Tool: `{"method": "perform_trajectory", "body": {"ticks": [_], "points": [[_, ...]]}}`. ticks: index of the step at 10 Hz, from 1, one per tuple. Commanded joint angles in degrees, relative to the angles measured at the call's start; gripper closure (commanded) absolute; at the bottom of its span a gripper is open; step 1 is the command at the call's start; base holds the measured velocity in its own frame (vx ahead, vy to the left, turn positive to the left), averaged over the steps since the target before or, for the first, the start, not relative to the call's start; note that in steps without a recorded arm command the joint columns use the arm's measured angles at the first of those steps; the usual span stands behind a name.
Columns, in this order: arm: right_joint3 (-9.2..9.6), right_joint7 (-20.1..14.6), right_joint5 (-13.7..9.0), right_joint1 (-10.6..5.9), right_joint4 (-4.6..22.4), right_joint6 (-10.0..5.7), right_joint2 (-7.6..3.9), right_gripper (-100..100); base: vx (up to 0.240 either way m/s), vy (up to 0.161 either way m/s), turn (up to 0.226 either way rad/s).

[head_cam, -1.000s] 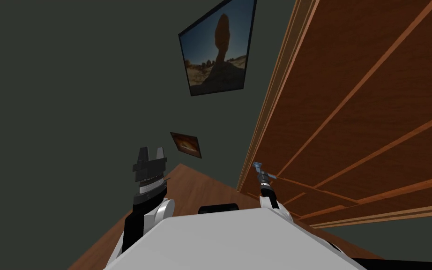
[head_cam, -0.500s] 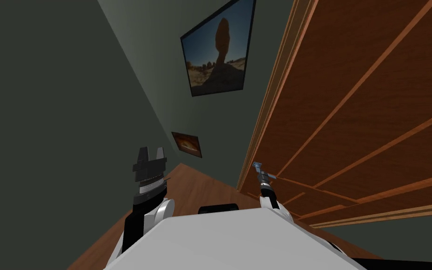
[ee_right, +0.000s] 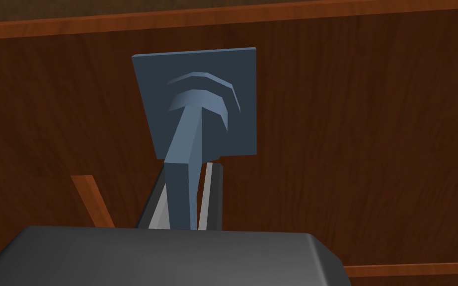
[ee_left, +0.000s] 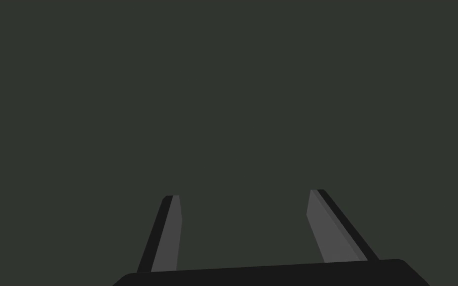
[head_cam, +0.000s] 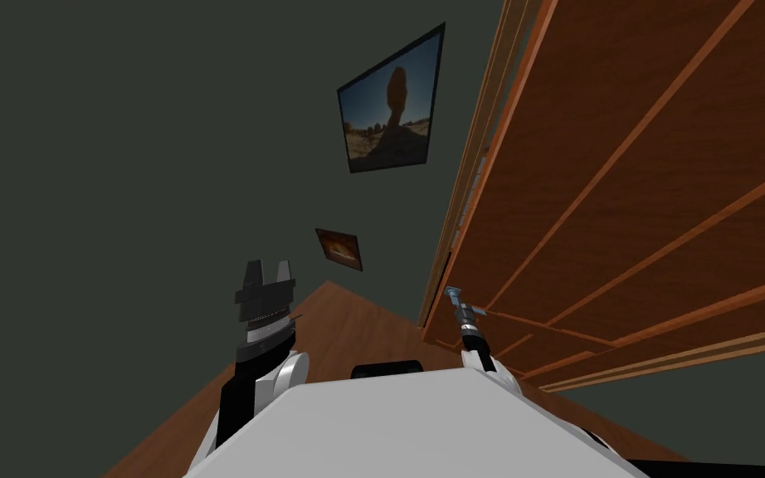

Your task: Pull the door open

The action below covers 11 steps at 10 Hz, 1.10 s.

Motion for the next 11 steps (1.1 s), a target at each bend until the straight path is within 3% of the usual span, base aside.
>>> {"method": "perform_trajectory", "body": {"ticks": [1, 3, 5, 11], "points": [[1.01, -1.26, 0.69, 0.29, 0.28, -0.6, -0.52, 100, -0.256, -0.033, 0.133], [2.35, -2.73, 1.59, 0.72, 0.23, -1.17, -1.08, 100, -0.236, -0.005, 0.107], [2.44, -2.74, 1.65, 0.65, 0.31, -1.07, -1.11, 100, -0.177, -0.01, 0.038], [6.26, -7.89, 5.19, 2.56, 0.2, -4.02, -3.26, 100, -0.262, -0.041, 0.115]]}}
